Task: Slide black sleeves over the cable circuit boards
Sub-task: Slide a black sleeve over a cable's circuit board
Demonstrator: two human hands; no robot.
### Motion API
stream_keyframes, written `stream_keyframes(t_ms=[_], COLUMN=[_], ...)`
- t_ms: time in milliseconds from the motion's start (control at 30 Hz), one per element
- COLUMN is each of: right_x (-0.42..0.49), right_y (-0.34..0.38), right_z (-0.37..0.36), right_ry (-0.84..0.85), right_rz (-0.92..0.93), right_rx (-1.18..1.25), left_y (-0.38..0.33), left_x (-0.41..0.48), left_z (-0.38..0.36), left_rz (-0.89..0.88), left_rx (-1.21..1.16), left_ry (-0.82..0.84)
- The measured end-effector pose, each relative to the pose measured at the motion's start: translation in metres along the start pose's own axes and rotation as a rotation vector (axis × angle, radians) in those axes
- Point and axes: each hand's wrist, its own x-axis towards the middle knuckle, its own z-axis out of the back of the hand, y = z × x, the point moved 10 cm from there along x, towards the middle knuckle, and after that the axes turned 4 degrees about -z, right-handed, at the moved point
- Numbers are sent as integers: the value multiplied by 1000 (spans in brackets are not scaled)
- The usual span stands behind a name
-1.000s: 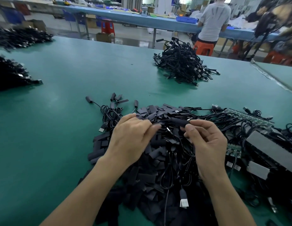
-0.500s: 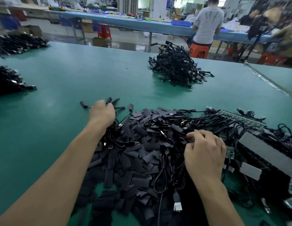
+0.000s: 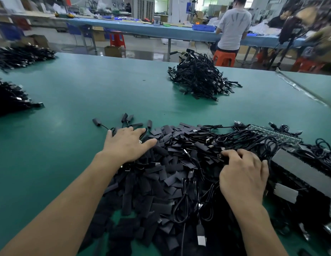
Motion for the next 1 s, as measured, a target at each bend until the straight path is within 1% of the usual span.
stream_keyframes(t_ms=[67,100,167,300,367,433,467,533,600,700,767,833,900,1000], right_x=[0,1,1,0,1,2,2,4,8,10,7,5,2,-2], right_y=[-1,0,1,5,4,5,6,7,6,8,15,21,25,32], right_z=[-4,-5,-4,-7,-9,-11,-12,-11,-7,8,21,29,32,31], right_ry=[25,29,16,30,47,60,69,84,73,-24,-103,-135,-133,-59], right_rz=[6,16,39,54,39,44,54,77,91,157,227,299,362,434], right_rx=[-44,-55,-61,-54,-36,6,23,47,112,364,533,647,740,859], left_y=[7,10,11,-10,-31,-63,-82,-119,-151,-177,-174,-160,-149,-140], left_x=[0,0,-6,-34,-49,-63,-69,-78,-87,-92,-83,-71,-61,-52], left_z=[-4,-2,8,38,50,54,50,34,13,-18,-29,-33,-34,-37], left_rz=[17,35,45,-80,-167,-293,-355,-427,-466,-504,-466,-394,-369,-389], left_rx=[-5,-50,-128,-62,-79,-191,-274,-418,-453,-415,-456,-589,-696,-872], left_ry=[-80,-150,-338,-727,-813,-785,-721,-538,-401,-285,-251,-238,-232,-225])
